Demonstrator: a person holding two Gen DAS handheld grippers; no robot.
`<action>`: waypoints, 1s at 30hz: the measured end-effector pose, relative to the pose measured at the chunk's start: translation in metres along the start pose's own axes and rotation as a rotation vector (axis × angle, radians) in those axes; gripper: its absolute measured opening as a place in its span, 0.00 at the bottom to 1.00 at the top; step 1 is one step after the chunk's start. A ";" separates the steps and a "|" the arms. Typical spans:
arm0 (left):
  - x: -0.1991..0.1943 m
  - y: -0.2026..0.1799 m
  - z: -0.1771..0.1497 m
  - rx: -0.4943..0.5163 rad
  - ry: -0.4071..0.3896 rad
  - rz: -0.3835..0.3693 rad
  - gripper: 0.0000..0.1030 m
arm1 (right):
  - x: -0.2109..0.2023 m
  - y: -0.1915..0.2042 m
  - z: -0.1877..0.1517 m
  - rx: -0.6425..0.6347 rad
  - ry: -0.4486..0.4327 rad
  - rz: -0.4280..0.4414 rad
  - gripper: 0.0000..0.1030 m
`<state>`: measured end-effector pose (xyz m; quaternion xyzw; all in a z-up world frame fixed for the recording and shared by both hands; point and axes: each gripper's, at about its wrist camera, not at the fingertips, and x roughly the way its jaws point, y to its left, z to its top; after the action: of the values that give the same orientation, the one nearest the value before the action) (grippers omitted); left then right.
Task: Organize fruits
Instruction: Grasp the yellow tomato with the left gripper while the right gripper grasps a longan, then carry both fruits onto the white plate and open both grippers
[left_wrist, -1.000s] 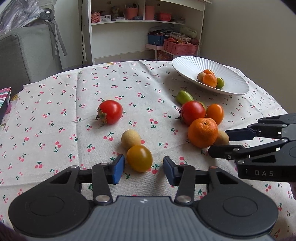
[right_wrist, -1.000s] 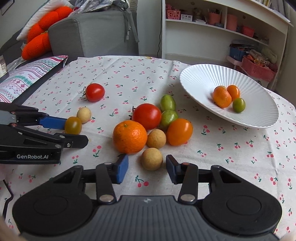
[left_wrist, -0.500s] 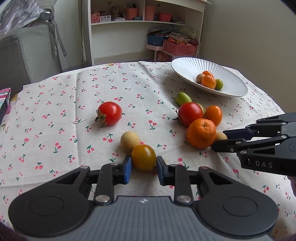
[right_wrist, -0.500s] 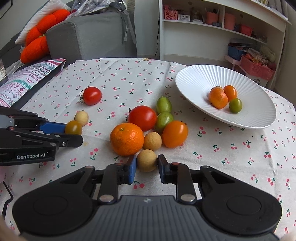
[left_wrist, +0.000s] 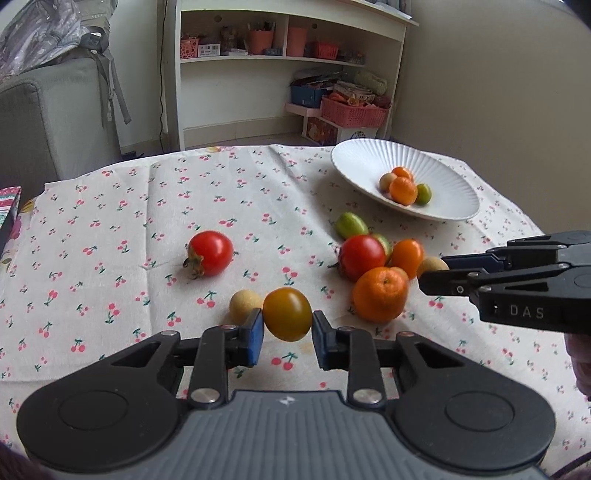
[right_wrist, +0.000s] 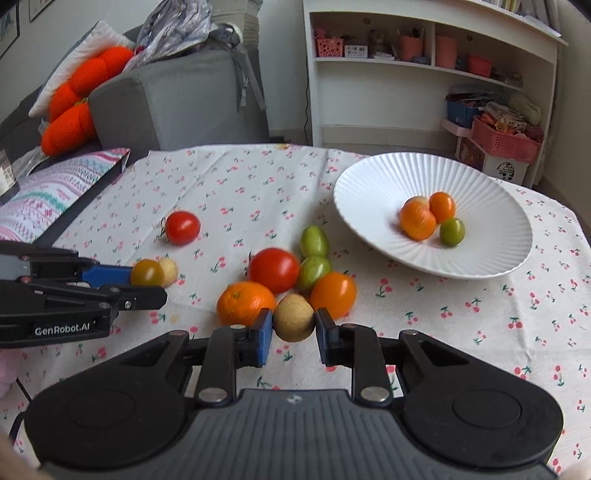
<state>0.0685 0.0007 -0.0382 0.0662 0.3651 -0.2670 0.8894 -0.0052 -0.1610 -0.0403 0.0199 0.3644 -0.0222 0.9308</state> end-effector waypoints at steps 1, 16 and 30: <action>0.000 -0.001 0.001 0.002 -0.001 -0.003 0.15 | -0.001 -0.001 0.001 0.004 -0.005 -0.001 0.22; 0.009 -0.040 0.042 0.058 -0.068 -0.031 0.15 | -0.009 -0.044 0.028 0.138 -0.102 -0.039 0.22; 0.069 -0.087 0.097 0.118 -0.050 -0.096 0.15 | 0.023 -0.113 0.043 0.228 -0.104 -0.125 0.22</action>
<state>0.1235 -0.1328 -0.0090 0.0940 0.3291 -0.3322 0.8789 0.0341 -0.2766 -0.0265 0.1014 0.3111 -0.1225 0.9370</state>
